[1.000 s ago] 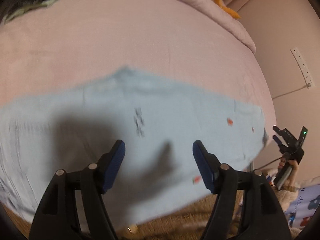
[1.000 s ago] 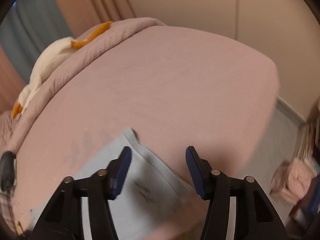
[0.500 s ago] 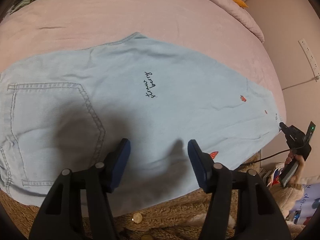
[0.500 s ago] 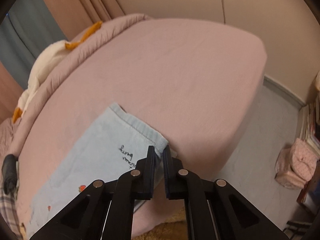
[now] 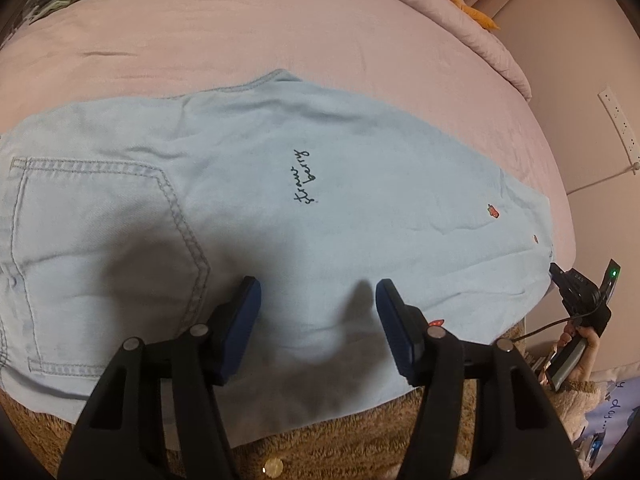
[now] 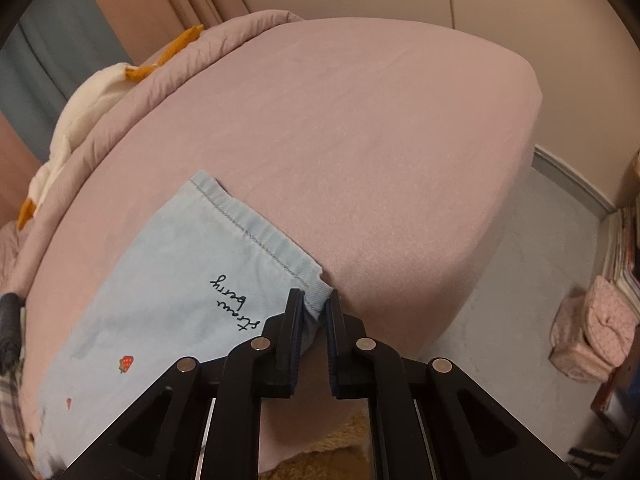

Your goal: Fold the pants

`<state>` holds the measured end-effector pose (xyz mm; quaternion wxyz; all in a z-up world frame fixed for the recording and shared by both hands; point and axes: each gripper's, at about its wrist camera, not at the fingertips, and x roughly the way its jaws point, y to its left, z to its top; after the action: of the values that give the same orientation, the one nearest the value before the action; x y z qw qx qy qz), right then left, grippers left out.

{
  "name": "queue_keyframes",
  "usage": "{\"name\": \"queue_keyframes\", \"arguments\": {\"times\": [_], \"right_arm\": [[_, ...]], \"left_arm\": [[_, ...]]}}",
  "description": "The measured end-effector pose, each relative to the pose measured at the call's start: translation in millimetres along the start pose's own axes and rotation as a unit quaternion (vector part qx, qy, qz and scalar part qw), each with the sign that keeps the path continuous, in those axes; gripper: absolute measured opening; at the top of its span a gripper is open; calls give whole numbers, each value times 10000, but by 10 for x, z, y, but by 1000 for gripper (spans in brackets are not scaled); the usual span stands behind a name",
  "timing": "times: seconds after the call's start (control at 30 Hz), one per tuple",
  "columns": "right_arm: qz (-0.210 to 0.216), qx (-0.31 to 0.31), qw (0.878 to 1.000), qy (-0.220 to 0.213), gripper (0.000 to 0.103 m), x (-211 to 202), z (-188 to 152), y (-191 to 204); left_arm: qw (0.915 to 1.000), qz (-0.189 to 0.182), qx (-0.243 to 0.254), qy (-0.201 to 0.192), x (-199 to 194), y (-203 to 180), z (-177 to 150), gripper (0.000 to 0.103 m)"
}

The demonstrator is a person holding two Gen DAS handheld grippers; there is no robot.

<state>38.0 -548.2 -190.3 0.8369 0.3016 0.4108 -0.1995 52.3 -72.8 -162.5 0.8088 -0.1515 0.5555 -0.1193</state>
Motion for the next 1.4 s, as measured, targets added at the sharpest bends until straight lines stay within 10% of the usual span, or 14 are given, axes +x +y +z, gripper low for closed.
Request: {"name": "queue_keyframes", "arguments": {"times": [1.4], "right_arm": [[-57, -18, 9998, -213, 6, -27, -79, 23]], "left_arm": [[9962, -501, -325, -640, -198, 102, -406, 65]]}}
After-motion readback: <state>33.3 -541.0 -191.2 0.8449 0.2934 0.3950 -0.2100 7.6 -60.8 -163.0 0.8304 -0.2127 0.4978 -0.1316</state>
